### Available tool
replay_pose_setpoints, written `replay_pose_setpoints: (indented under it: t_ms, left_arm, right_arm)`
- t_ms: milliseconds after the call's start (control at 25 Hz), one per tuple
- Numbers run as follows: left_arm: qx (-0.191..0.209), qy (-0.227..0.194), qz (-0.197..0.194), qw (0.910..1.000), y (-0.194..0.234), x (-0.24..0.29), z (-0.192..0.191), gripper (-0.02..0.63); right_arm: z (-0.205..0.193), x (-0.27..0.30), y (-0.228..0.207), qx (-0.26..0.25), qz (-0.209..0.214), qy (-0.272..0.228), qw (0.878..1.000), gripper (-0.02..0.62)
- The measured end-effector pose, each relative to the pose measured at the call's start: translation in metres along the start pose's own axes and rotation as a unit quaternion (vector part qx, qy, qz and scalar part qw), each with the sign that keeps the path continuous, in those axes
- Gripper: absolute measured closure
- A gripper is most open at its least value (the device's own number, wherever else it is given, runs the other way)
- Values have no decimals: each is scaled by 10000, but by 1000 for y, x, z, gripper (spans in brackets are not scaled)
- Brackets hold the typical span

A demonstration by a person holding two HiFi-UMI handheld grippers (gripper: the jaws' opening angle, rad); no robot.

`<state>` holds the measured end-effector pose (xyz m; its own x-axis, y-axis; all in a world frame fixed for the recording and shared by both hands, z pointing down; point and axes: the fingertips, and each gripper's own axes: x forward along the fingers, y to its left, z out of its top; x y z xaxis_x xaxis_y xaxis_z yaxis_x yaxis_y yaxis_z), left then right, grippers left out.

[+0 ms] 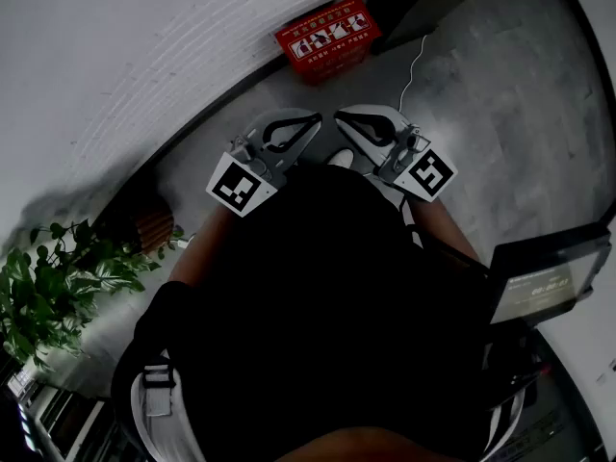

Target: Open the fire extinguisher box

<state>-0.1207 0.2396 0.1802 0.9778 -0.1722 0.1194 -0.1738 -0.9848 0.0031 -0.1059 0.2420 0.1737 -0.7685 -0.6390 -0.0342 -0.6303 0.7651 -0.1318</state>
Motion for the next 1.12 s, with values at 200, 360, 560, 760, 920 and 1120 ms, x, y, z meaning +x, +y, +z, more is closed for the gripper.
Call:
replay_pose_setpoints:
  t_ms: [200,360,560,760,920,1120]
  left_arm:
    - [141,55,83,9999,2,13,2,601]
    - [112,124,154,9997,11,21,0,601]
    - [53,70,193,9998,30,22,-2,601]
    - [147,-170,151,9996,67,28,4,601]
    - [85,-400,219,9989,100,25,15,601]
    - [77,-437,231,9987,139,22,5,602]
  right_arm:
    - [2,-8,-15,19,37,-83,10000,586]
    - [1,-8,-29,47,75,-110,9999,586]
    - [-1,7,-42,50,124,-40,9999,586]
    - [10,36,-63,-77,164,12,9998,586]
    - [19,61,-82,-200,179,140,9995,586]
    - [18,95,-103,-195,274,292,9990,586]
